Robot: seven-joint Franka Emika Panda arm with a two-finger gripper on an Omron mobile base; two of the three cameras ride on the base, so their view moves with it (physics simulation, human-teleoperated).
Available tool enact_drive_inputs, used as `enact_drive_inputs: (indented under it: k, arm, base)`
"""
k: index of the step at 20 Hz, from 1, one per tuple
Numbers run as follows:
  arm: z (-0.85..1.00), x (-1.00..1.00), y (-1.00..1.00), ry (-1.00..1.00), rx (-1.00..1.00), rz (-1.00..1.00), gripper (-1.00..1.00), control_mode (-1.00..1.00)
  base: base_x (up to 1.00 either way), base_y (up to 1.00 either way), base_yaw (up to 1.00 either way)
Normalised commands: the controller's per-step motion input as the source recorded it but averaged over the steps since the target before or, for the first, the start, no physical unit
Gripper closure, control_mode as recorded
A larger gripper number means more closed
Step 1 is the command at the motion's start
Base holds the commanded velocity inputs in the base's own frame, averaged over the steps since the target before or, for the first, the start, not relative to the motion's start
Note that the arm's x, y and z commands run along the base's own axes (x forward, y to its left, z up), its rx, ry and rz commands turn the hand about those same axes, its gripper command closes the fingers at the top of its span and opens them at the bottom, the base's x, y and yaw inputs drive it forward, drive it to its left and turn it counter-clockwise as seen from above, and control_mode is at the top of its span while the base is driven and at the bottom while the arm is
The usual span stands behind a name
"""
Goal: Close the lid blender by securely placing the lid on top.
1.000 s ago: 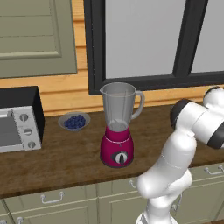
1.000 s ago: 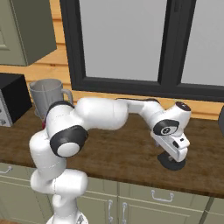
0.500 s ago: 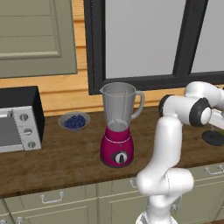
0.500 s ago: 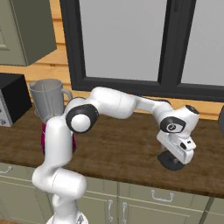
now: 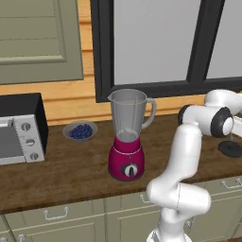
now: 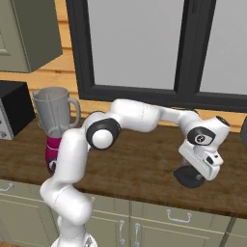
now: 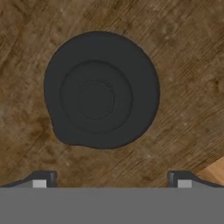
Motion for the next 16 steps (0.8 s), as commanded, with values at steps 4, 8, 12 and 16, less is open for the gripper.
enact_drive_inputs:
  k: [4,8,12,16]
  arm:
    - [-0.39,0.13,0.34,0.08,-0.01,-0.02,-1.0,-1.0]
    - [-0.46,0.03,0.2,0.02,-0.02,-0.01,-1.0,-1.0]
    - [-0.21,0.25,-0.12,0.0,0.0,0.0,-1.0,-1.0]
    - [-0.08,0.5,-0.16,0.03,-0.02,0.0,-1.0,-1.0]
  base:
    - [0.0,0.0,0.0]
    - [0.0,0.0,0.0]
    - [0.0,0.0,0.0]
    - [0.0,0.0,0.0]
